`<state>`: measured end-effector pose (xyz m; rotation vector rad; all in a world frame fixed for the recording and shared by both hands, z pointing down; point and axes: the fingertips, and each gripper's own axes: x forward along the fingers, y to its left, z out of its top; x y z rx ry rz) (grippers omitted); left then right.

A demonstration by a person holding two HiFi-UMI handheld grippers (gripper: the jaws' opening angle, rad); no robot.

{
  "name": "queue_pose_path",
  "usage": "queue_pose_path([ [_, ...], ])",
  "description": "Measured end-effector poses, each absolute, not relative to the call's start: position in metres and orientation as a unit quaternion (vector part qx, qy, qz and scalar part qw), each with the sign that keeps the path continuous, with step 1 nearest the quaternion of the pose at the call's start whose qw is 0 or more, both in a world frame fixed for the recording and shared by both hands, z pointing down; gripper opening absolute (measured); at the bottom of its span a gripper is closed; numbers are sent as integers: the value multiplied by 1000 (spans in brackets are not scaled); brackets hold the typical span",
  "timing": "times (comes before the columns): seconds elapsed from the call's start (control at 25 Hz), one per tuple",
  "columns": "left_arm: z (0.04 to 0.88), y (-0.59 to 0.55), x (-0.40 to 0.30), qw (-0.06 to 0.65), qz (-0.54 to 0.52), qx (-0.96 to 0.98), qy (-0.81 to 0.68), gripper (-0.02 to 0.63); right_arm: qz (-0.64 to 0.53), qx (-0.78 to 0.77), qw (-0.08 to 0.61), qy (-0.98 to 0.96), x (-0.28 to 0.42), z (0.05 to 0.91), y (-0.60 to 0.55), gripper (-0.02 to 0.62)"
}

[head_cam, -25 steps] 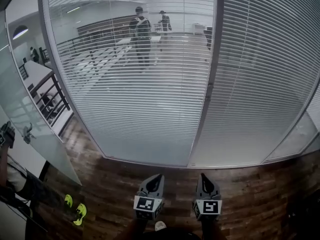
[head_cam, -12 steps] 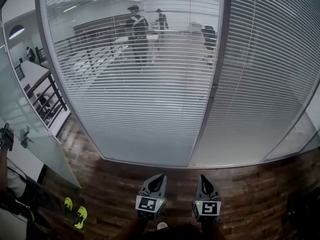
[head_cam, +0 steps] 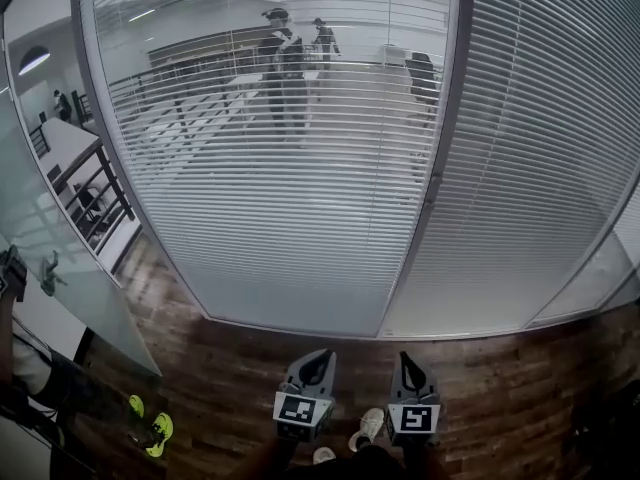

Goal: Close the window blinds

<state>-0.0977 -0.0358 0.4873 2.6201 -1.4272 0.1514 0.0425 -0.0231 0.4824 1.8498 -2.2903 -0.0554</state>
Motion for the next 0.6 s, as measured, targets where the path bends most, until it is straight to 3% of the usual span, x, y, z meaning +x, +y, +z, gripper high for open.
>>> queue_pose_path([
  [0.6, 509, -86, -100, 70, 63, 863, -497, 0, 12, 608, 74, -790, 37, 508, -90, 3],
])
